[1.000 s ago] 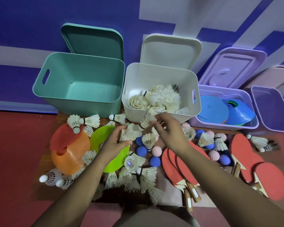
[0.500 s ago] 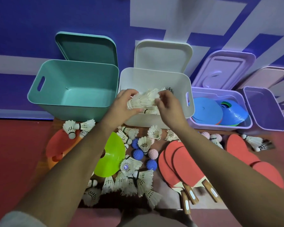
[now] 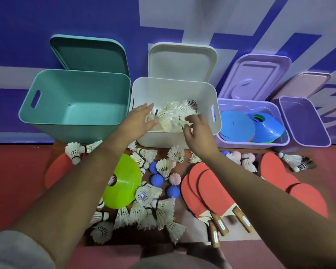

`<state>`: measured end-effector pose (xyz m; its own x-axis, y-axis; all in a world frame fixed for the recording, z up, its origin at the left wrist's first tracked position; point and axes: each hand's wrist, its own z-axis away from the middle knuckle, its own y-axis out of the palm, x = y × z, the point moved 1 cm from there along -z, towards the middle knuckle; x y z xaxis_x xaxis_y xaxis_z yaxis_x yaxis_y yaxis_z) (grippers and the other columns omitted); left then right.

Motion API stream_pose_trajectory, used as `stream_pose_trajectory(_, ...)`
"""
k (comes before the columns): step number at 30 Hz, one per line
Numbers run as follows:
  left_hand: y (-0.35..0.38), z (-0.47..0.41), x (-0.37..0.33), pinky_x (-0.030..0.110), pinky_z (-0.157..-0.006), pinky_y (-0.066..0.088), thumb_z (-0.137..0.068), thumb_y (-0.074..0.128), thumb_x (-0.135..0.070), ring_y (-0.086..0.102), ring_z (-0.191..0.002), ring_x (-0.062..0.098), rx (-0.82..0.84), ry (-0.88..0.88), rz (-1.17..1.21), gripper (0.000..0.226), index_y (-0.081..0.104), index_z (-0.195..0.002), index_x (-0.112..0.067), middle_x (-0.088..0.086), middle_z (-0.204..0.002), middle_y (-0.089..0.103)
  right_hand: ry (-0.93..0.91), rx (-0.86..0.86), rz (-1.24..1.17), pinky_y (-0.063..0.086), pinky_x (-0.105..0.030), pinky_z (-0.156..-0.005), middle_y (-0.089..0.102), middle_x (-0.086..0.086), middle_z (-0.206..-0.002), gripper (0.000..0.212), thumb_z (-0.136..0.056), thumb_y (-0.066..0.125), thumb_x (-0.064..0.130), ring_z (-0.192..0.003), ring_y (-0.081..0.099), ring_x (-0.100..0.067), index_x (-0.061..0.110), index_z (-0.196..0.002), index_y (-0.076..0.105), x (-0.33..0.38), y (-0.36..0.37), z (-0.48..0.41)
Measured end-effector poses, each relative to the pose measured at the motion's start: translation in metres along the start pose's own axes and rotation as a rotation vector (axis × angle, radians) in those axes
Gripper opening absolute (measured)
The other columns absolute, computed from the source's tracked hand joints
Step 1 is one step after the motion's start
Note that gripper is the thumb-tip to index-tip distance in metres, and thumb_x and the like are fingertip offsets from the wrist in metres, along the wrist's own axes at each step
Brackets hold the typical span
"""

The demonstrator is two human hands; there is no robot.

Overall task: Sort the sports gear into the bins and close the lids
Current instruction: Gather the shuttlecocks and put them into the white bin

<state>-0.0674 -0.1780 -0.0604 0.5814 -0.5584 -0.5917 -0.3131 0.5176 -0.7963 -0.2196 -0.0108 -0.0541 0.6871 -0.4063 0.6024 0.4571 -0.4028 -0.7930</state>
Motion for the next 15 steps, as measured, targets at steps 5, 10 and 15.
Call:
stream_pose_trajectory(5, 0.019, 0.069, -0.012, 0.009, -0.077, 0.041, -0.091, 0.062, -0.013, 0.055, -0.081, 0.002, -0.182, 0.181, 0.231, 0.014, 0.070, -0.102, -0.015, -0.002, -0.095, 0.054, -0.086, 0.180, -0.043, 0.044, -0.029, -0.078, 0.049, -0.001, -0.102, 0.019, -0.091, 0.055, 0.014, -0.082, 0.054, -0.017, 0.008, -0.109, 0.059, -0.015, 0.010, 0.065)
stream_pose_trajectory(10, 0.093, 0.110, 0.012, 0.027, -0.073, 0.049, -0.084, 0.064, -0.011, 0.057, -0.076, 0.007, 0.078, 0.039, 0.135, 0.012, 0.067, -0.093, -0.017, -0.005, -0.089, 0.057, -0.054, 0.436, 0.121, 0.047, -0.037, -0.084, 0.058, -0.015, -0.104, 0.027, -0.080, 0.061, 0.006, -0.099, 0.056, -0.034, 0.001, -0.107, 0.063, -0.042, 0.040, 0.101)
stream_pose_trajectory(15, 0.138, 0.110, 0.025, 0.037, -0.081, 0.050, -0.082, 0.062, -0.030, 0.059, -0.100, 0.027, 0.269, -0.054, -0.271, 0.033, 0.062, -0.113, -0.017, 0.006, -0.108, 0.064, 0.032, 0.566, 0.231, 0.048, -0.038, -0.089, 0.051, -0.015, -0.127, 0.041, -0.080, 0.056, 0.008, -0.113, 0.054, -0.034, 0.008, -0.122, 0.054, -0.061, 0.070, 0.102)
